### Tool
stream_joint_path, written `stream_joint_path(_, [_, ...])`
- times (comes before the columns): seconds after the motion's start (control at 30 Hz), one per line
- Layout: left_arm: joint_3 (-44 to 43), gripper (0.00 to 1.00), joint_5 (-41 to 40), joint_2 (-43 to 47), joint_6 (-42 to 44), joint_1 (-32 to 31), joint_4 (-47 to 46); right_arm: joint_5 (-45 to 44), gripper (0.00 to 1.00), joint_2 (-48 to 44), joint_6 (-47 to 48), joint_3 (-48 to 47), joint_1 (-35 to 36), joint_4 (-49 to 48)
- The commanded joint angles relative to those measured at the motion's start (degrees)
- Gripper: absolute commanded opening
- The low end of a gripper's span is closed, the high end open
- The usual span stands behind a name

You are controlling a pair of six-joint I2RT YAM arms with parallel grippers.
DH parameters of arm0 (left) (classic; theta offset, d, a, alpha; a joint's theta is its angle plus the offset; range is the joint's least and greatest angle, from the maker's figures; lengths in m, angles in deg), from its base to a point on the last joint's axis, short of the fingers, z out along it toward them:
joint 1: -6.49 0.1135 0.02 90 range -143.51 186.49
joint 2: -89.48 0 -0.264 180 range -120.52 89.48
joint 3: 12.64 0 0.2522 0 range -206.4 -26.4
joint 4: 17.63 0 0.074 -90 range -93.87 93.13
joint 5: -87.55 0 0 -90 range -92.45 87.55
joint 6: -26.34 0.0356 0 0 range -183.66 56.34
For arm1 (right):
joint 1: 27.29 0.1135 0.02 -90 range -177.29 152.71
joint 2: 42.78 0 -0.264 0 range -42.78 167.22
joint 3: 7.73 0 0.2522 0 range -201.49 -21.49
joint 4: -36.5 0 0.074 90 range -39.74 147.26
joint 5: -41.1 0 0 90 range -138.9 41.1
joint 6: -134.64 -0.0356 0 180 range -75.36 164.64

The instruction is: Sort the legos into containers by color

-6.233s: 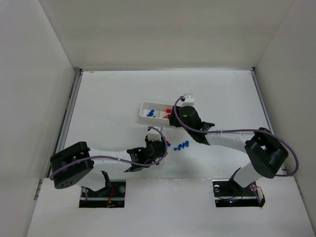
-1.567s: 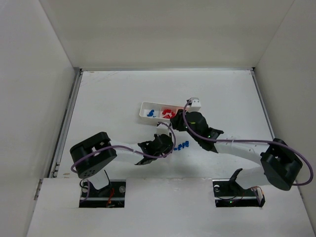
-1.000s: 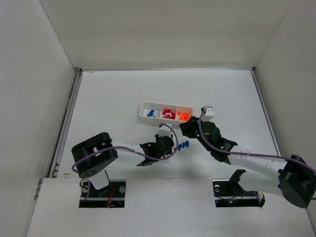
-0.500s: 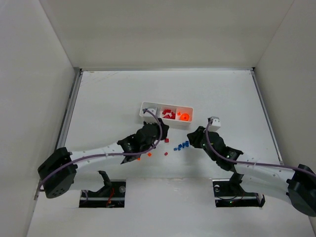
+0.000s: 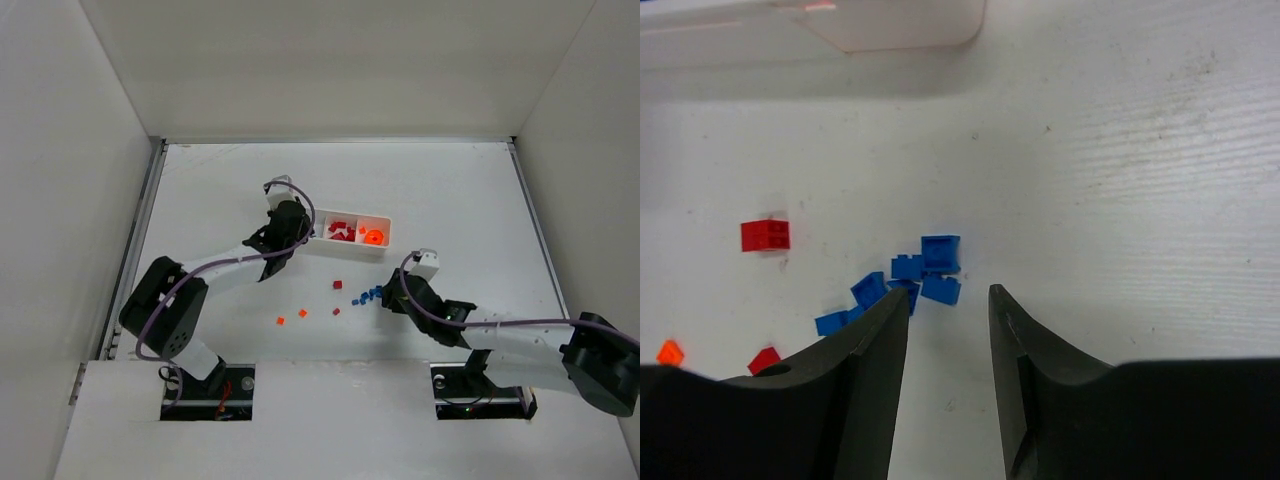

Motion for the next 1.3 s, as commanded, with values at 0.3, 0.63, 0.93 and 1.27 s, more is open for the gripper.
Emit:
stream_joint_path(0.3, [-3.1, 0.38, 1.4, -2.9, 0.9, 0.7, -3.2, -3.2, 0.45, 9.4, -2.6, -6.9, 2.2, 1.8])
stream_joint_path(0.63, [11.4, 0.34, -0.5, 12.5, 3.8, -11.2, -3.0, -5.3, 0.40, 15.7, -2.0, -9.7, 1.7, 1.1])
stream_joint_path(0.93, [17.0, 0.35, -3.2, 15.8, 3.6, -24.3, 0.6, -6.7, 0.32, 21.4, -1.7, -12.7, 1.8, 1.7])
stream_joint_path(1.27, [14.4, 0.41, -2.9, 11.1, 5.5, -31.6, -0.1, -9.3, 0.16, 17.4, -1.7, -12.8, 2.4, 3.5])
